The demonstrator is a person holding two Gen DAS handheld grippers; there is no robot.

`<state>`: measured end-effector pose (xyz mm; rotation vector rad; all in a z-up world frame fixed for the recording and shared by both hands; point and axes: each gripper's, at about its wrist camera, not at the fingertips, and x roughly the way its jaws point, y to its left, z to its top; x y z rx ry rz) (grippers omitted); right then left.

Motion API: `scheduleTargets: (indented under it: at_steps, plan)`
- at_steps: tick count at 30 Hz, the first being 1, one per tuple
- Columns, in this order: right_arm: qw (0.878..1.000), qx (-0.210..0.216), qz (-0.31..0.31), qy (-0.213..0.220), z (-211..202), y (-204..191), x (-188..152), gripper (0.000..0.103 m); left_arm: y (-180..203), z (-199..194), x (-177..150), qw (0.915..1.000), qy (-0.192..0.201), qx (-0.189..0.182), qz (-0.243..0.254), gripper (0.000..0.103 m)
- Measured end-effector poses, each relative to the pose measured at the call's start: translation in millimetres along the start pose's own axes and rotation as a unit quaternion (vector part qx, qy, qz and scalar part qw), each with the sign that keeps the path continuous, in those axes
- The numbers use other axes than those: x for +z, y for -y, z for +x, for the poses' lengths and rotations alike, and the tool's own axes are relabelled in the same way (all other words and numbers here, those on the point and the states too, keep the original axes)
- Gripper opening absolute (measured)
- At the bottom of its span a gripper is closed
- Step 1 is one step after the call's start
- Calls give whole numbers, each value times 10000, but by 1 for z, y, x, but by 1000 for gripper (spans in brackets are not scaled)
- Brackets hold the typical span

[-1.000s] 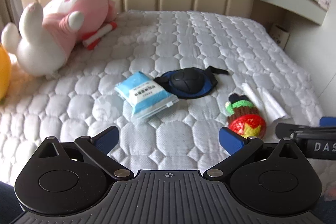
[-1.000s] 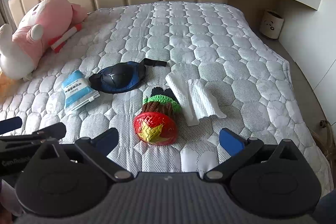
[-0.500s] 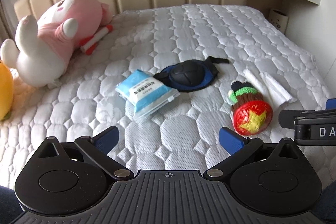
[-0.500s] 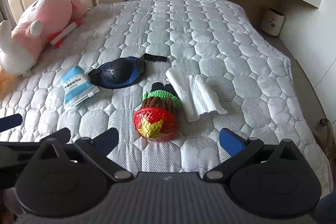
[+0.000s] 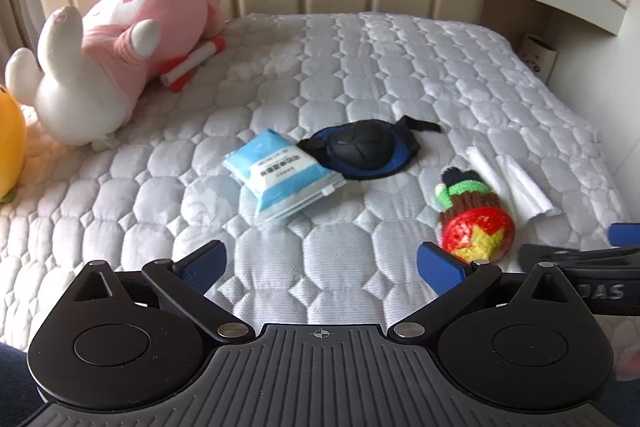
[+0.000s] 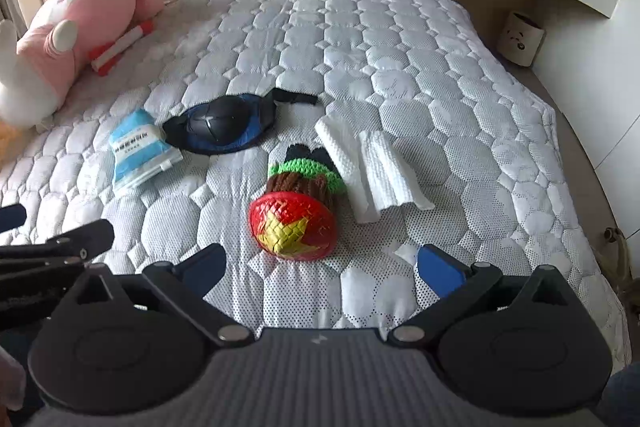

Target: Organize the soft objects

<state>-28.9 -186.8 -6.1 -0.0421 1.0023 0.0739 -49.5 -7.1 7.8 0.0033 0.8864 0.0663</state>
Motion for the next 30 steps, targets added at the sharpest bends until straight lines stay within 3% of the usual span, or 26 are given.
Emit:
scheduleTargets:
  at_steps: [15, 30]
  plan:
    - [10000, 23, -22, -10, 3, 0, -1, 103, 2, 3, -2, 9999, -90, 15, 60, 103]
    - [10000, 60, -22, -15, 3, 0, -1, 103, 1, -5, -4, 9997, 237, -57, 97, 103]
